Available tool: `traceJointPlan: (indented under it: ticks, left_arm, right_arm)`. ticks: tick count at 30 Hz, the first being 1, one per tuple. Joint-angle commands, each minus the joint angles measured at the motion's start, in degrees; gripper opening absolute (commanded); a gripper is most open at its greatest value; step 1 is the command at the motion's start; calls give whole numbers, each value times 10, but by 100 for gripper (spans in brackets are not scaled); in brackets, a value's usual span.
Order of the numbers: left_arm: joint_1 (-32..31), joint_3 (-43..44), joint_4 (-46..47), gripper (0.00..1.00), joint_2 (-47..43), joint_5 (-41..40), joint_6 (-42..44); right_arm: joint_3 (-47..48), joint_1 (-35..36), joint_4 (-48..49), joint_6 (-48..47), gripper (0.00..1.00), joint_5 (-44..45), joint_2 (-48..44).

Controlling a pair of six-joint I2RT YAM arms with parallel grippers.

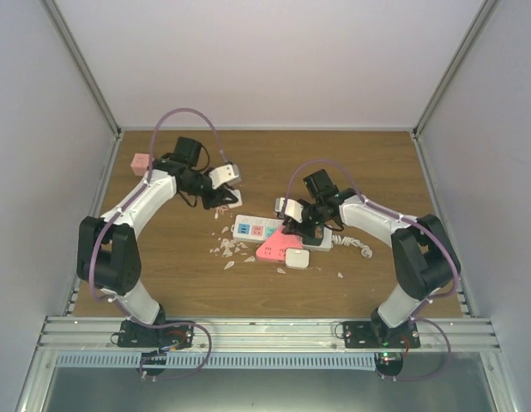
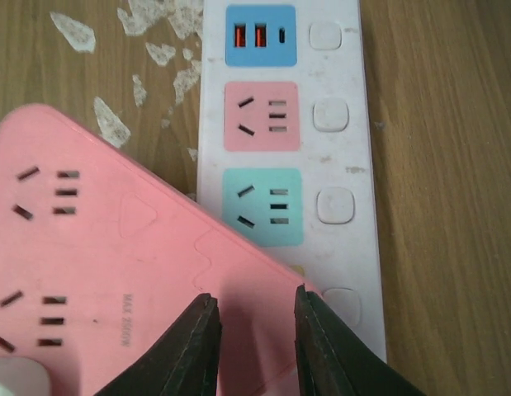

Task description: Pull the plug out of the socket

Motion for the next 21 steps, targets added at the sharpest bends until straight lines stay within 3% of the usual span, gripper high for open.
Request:
traceJointPlan:
  ticks: [1, 11, 21]
  left_arm:
    - [49, 37, 44, 22, 26, -21, -18]
    - [135, 90, 106, 23, 91, -128, -26]
    - [141, 105, 222, 23, 156, -270, 4]
  right_arm:
    - [31, 6, -33, 13, 29, -36, -15]
    - [65, 3, -46, 22, 40, -68, -33]
    - [38, -28, -31, 25, 46, -101, -69]
